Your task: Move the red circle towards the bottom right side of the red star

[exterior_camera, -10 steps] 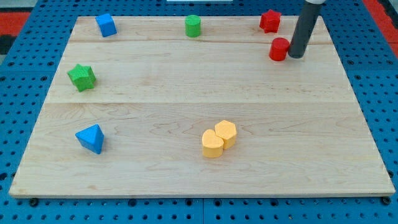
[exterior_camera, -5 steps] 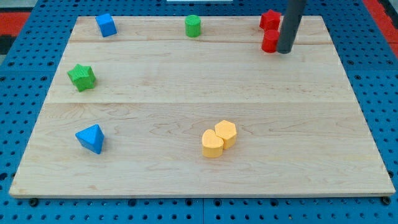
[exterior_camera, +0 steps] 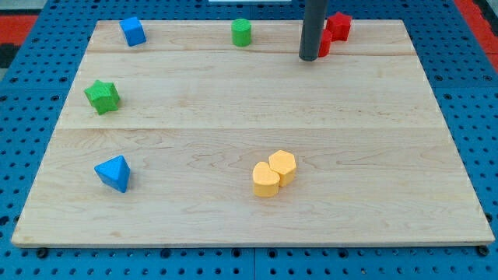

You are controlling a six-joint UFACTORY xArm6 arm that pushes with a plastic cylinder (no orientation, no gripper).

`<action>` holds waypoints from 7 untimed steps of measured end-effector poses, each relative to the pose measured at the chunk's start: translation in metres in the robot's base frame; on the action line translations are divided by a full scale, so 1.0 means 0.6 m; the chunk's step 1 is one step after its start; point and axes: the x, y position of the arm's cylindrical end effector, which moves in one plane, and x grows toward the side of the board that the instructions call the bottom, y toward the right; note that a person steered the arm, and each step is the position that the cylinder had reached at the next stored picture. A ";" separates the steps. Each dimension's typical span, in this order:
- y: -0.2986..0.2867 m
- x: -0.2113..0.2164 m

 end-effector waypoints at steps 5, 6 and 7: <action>-0.032 -0.091; -0.062 -0.121; -0.097 -0.149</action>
